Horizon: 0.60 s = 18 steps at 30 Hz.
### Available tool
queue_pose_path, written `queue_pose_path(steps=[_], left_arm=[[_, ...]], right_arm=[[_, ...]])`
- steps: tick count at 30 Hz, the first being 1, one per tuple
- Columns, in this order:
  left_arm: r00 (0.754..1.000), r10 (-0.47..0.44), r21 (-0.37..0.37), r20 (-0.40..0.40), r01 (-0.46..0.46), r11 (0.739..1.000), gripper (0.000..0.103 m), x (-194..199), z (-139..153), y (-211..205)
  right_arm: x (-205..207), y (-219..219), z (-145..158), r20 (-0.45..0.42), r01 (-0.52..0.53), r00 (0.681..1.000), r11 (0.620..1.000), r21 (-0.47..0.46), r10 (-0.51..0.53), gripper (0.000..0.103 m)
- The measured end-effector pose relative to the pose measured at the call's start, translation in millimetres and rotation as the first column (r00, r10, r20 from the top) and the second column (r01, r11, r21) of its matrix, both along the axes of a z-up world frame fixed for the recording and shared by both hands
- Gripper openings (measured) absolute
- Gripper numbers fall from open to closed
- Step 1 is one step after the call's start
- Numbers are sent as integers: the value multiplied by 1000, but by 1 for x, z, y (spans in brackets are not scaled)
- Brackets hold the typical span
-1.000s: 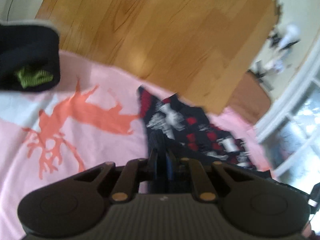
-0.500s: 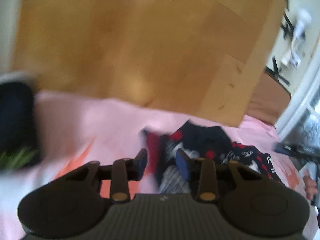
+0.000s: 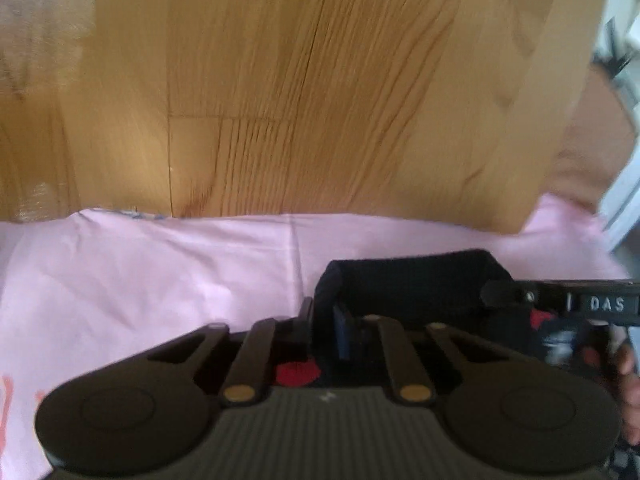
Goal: Fold small clothes
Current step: 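Grasp the sweater hem with the left tool while the right tool holds the cuff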
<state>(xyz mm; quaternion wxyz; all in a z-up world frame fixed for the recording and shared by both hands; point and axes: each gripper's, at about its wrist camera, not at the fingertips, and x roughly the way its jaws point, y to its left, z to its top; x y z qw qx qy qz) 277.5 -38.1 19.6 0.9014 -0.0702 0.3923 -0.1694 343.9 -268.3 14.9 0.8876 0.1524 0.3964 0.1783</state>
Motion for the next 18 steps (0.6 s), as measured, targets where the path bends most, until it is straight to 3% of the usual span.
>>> queue_pose_path(steps=[6,10,14,16,18], left_arm=[[980,-66,-110,189,88,990,9,-115,74,28],[949,-120,-174,292,175,969,9,-214,89,41],[926,-153,-208,344,234,950,9,-302,69,54],[936,-161,-245,313,244,938,10,-327,49,61],[959,-162,-282,233,226,933,11,-346,20,64]], right_arm=[[-88,-9,58,164,-1,986,999,40,-6,13],[-183,-11,82,284,-6,959,1000,27,-2,13],[-293,-13,81,370,-34,929,997,69,7,13],[-336,-10,67,377,-51,926,996,77,19,13],[-369,1,45,366,-38,930,999,39,21,13]])
